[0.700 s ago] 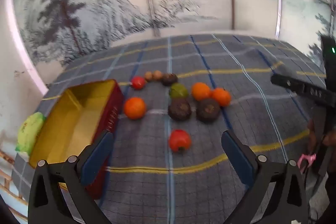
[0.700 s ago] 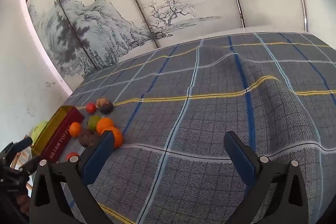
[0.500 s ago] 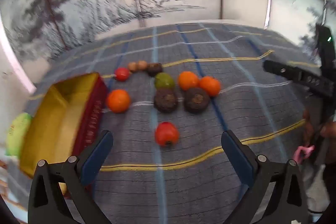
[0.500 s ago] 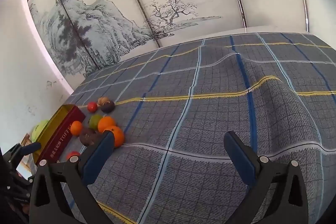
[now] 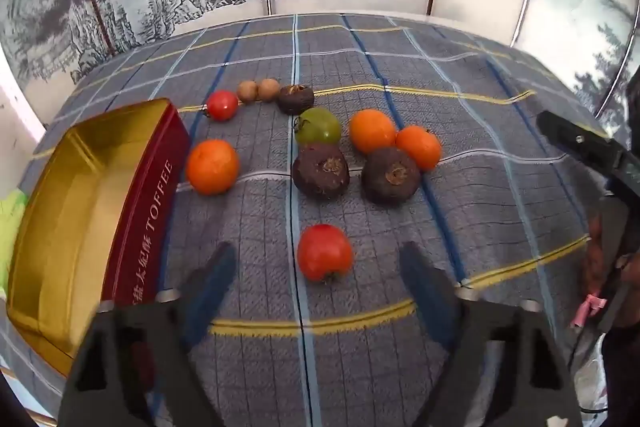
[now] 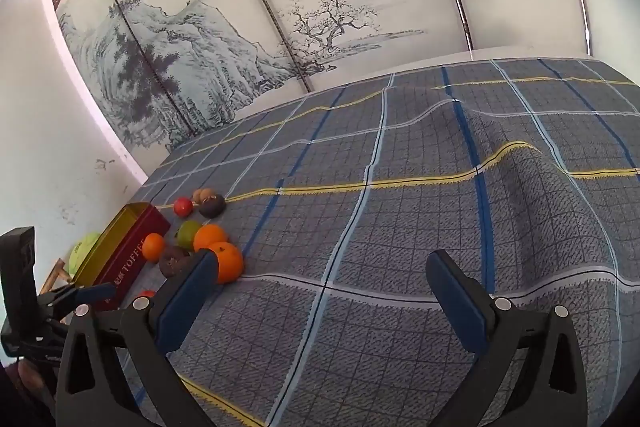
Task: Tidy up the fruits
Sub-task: 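Reach the left gripper to the red tomato and close on it, then carry the tomato with the left gripper over the tin and release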
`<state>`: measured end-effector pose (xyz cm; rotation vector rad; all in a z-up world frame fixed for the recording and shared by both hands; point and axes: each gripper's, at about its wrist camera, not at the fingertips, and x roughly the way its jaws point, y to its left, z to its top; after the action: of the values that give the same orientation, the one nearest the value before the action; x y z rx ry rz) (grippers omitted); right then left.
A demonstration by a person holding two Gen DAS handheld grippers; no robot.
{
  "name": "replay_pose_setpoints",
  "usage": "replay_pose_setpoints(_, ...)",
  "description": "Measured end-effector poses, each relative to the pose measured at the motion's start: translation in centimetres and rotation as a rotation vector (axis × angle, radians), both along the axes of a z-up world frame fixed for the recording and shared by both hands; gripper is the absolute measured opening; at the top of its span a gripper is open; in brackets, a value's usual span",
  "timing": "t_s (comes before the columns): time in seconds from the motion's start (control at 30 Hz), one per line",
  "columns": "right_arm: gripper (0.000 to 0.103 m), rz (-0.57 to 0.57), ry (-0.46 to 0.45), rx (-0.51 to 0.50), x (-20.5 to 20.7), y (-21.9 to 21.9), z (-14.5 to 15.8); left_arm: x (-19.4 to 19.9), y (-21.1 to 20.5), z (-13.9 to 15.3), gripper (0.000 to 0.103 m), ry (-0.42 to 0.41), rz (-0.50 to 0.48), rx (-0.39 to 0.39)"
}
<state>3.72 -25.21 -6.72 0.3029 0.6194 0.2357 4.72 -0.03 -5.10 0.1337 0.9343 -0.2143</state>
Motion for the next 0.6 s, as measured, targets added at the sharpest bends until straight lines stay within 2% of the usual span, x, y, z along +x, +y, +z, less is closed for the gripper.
replay_pose_setpoints(0.07, 0.103, 0.0, -0.002, -0.001, 0.0, 0.0, 0.0, 0.8, 0.0, -0.6, 0.051, 0.04, -0.001, -0.003)
replay_pose_setpoints(0.13, 0.103, 0.004, -0.002, -0.001, -0.1, 0.0, -0.1, 1.3, 0.2, -1.0, 0.051, 0.063, 0.001, -0.015)
replay_pose_setpoints(0.27, 0.103, 0.007, -0.001, -0.002, 0.0, -0.1, 0.0, 1.3, -0.2, -1.3, 0.051, 0.058, -0.008, -0.01)
replay_pose_setpoints(0.33, 0.103, 0.009, 0.002, -0.004, 0.0, 0.0, -0.1, 1.4, -0.2, -1.6, 0.042, 0.064, -0.012, -0.005)
replay_pose_setpoints(0.37, 0.103, 0.011, 0.004, -0.005, 0.0, 0.1, -0.1, 1.7, -0.4, -1.8, 0.029, 0.076, -0.011, -0.001)
replay_pose_setpoints(0.6, 0.103, -0.001, 0.019, 0.009, 0.5, 0.0, -0.3, 1.0, -0.8, -1.8, 0.028, 0.045, -0.008, 0.009)
